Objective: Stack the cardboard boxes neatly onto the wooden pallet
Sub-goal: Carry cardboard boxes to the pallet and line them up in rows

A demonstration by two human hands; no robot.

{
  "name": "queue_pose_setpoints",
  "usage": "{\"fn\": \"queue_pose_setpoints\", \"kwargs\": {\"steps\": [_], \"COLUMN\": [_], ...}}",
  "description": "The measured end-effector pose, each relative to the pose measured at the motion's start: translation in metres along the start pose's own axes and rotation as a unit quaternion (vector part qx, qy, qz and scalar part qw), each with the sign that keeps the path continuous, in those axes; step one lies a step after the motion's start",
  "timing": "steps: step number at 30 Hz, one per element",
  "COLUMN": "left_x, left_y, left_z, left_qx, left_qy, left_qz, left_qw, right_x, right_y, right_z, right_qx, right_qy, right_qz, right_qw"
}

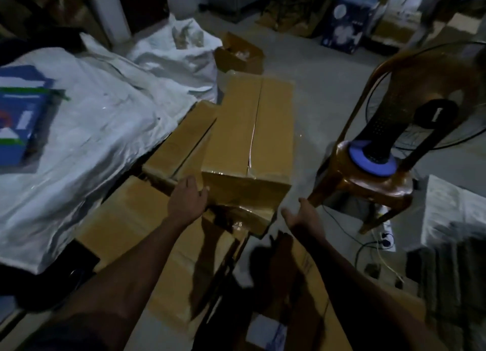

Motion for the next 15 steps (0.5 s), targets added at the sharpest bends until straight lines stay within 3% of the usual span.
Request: {"fn": "queue_pose_setpoints", "kwargs": {"steps": [6,15], "left_x": [0.015,0.076], "left_y": [-0.126,-0.22], "left_z": [-0.033,-0.042], "left_qx": [-0.016,-0.191], "left_qy": [0.049,0.272], "left_qz": [0.026,0.077], "left_qw": [0.998,0.94], "right_x": [0.003,0.032], "right_y": [-0.1,-0.206], "right_z": [0.065,0.085], "right_qx": [0.023,0.057], "right_qy": [-0.093,-0.127], "right_qz": [-0.022,-0.008], "right_qw": [0.995,0.99]}}
Point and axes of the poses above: each hand's wrist, its own y-axis away from the middle knuckle, its own x-axis out of the palm, z = x × y, the point moved 4 cm from there along -y, towards the middle knuckle, and after that the axes turned 12 degrees about -z, right-handed, at the moved point
